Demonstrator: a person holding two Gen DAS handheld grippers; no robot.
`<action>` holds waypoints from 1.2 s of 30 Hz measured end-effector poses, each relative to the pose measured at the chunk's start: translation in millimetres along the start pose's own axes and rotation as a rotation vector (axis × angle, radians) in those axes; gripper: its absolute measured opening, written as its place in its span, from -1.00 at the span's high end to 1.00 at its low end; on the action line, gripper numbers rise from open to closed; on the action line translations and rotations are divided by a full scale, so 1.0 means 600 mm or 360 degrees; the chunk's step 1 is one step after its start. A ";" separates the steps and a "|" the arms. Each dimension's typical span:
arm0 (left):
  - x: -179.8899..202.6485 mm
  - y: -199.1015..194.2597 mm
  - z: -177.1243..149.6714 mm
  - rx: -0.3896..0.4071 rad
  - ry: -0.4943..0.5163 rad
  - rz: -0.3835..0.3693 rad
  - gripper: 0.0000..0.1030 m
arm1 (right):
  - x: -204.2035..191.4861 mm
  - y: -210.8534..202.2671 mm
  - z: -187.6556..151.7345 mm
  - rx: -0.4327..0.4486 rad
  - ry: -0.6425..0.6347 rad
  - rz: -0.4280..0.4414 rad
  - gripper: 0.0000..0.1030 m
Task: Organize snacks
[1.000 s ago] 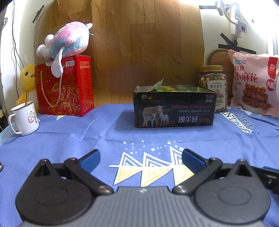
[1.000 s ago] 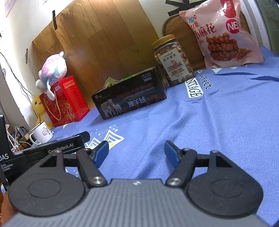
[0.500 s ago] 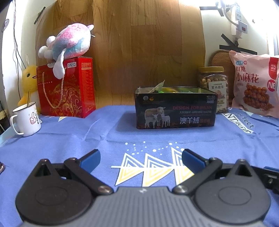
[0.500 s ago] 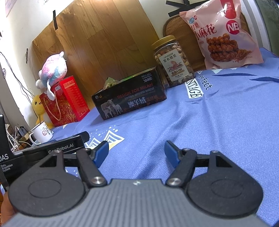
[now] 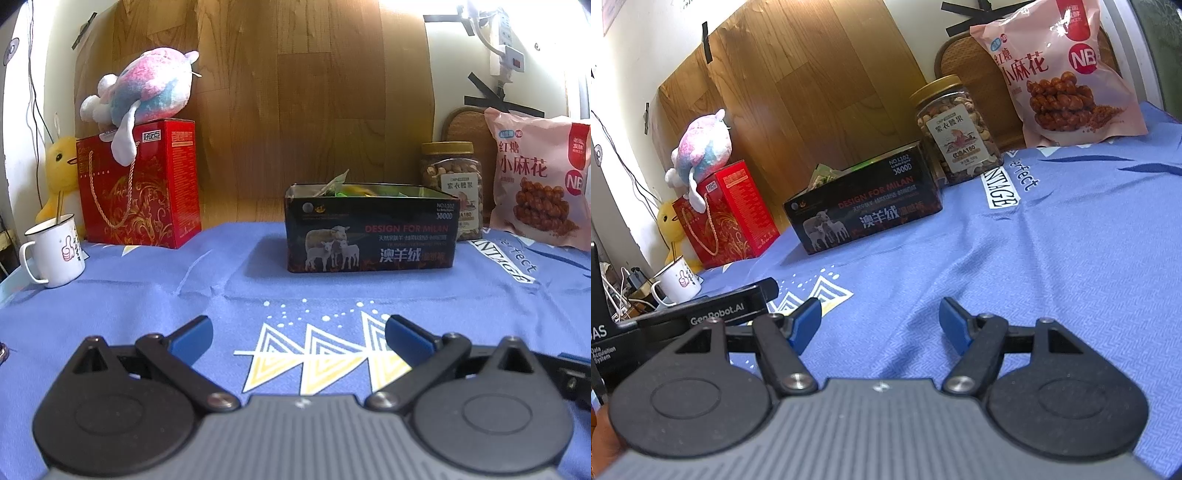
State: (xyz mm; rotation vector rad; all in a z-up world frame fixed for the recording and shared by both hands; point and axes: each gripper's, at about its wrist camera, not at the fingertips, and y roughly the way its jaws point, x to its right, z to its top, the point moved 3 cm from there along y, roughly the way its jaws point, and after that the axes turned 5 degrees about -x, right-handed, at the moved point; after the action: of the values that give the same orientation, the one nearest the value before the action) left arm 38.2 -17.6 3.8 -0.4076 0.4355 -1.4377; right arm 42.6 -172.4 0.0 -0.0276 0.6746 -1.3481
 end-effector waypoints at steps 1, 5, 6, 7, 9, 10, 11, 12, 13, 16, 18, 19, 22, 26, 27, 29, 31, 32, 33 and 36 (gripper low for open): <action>-0.001 0.000 0.000 0.0001 -0.0004 -0.0001 -1.00 | 0.000 0.000 0.000 0.0000 0.0000 -0.0001 -0.41; -0.003 0.000 0.000 -0.0001 -0.0015 -0.0005 -1.00 | -0.001 0.000 0.000 -0.0001 -0.0005 -0.0006 -0.41; -0.003 0.000 0.000 -0.0002 -0.0014 -0.0006 -1.00 | -0.001 0.000 0.000 0.0001 -0.0006 -0.0007 -0.41; -0.003 0.000 0.000 -0.0003 -0.0013 -0.0006 -1.00 | 0.000 0.000 0.000 0.0002 -0.0005 -0.0008 -0.41; -0.003 -0.001 0.000 0.0004 -0.0013 -0.0002 -1.00 | -0.001 0.001 -0.001 -0.0002 -0.0004 -0.0007 -0.41; -0.003 -0.001 0.000 0.0007 -0.0013 0.0000 -1.00 | 0.000 0.001 -0.001 -0.0005 -0.0002 -0.0006 -0.41; -0.003 -0.001 0.000 0.0008 -0.0013 0.0001 -1.00 | -0.001 0.001 -0.001 -0.0003 -0.0002 -0.0007 -0.41; -0.003 -0.001 0.000 0.0007 -0.0011 0.0001 -1.00 | -0.001 0.000 -0.001 -0.0002 -0.0003 -0.0007 -0.41; -0.002 -0.001 0.000 0.0005 -0.0009 0.0002 -1.00 | -0.001 0.000 -0.001 -0.0001 -0.0005 -0.0008 -0.41; -0.003 -0.001 0.000 0.0006 -0.0012 0.0003 -1.00 | -0.001 0.001 -0.001 -0.0003 -0.0004 -0.0008 -0.41; -0.003 -0.001 0.001 0.0002 -0.0015 0.0006 -1.00 | -0.001 0.001 -0.001 -0.0006 -0.0007 -0.0007 -0.41; -0.004 0.000 0.001 0.0000 -0.0016 0.0005 -1.00 | -0.001 0.002 -0.001 -0.0011 -0.0008 -0.0009 -0.41; -0.003 -0.001 0.001 0.0003 -0.0014 0.0007 -1.00 | -0.001 0.002 -0.001 -0.0014 -0.0008 -0.0005 -0.41; -0.001 -0.002 0.001 0.0010 -0.0004 0.0020 -1.00 | -0.001 0.002 -0.001 -0.0006 -0.0005 -0.0006 -0.41; 0.000 -0.002 0.001 0.0008 -0.0004 0.0023 -1.00 | -0.001 0.001 -0.001 -0.0008 -0.0005 -0.0005 -0.41; 0.000 0.000 0.001 -0.0003 -0.0006 0.0029 -1.00 | -0.001 0.000 -0.001 -0.0006 -0.0007 -0.0004 -0.41; -0.002 0.001 0.001 -0.0010 -0.0017 0.0027 -1.00 | -0.001 0.000 -0.001 -0.0002 -0.0003 -0.0009 -0.41; -0.003 0.001 0.001 -0.0012 -0.0023 0.0028 -1.00 | -0.001 0.000 -0.001 -0.0004 -0.0001 -0.0016 -0.41; -0.004 0.002 0.001 -0.0014 -0.0028 0.0027 -1.00 | -0.002 0.000 -0.001 -0.0007 -0.0003 -0.0023 -0.41; -0.005 0.002 0.001 -0.0016 -0.0035 0.0029 -1.00 | -0.004 0.002 0.000 -0.0005 -0.0010 -0.0041 -0.41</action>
State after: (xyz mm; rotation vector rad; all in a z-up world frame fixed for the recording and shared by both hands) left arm 39.3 -14.5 3.8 -0.4263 0.4281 -1.4129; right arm 43.3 -169.8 0.5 -0.0428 0.6731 -1.3712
